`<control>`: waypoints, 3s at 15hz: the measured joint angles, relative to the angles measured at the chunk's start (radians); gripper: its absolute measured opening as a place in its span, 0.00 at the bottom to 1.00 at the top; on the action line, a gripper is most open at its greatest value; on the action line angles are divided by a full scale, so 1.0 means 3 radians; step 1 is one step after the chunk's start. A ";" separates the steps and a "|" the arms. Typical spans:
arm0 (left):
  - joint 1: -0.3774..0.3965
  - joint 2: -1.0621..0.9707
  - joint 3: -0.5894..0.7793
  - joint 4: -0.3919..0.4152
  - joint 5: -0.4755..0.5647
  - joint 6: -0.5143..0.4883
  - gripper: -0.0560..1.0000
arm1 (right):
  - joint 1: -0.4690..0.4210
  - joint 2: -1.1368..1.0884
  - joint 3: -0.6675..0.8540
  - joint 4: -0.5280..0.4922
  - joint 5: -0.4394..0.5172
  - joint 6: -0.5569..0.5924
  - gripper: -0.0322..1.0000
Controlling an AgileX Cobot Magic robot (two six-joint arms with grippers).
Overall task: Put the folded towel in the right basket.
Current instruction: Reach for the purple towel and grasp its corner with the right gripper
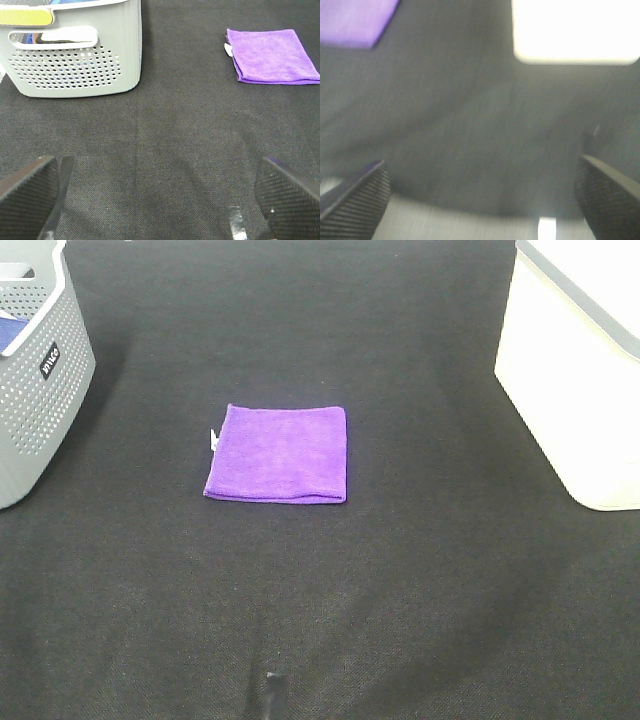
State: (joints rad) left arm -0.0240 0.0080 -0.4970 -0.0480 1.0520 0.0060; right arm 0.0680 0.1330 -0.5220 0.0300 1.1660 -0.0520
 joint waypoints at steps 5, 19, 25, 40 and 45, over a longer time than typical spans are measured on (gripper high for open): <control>0.0000 0.0000 0.0000 0.0000 0.0000 0.0000 0.99 | 0.0000 0.2187 -0.0937 0.0557 0.0173 -0.0180 0.95; 0.0000 0.0000 0.0000 0.0000 0.0000 0.0000 0.99 | 0.0380 0.5717 -0.3110 0.2420 -0.0510 -0.0860 0.94; 0.0000 0.0000 0.0000 -0.0003 0.0000 0.0000 0.99 | 0.0507 0.6540 -0.4023 0.2360 -0.0353 -0.0493 0.92; 0.0000 0.0000 0.0000 -0.0007 0.0000 0.0000 0.99 | 0.0500 0.7733 -0.4397 0.2473 -0.0683 -0.0523 0.89; 0.0000 0.0000 0.0000 -0.0007 0.0000 0.0000 0.99 | 0.0533 0.7837 -0.4453 0.2603 -0.0653 -0.0563 0.85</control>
State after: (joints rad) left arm -0.0240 0.0080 -0.4970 -0.0500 1.0520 0.0060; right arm 0.2280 2.4840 -1.8580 0.8110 0.9700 -0.2210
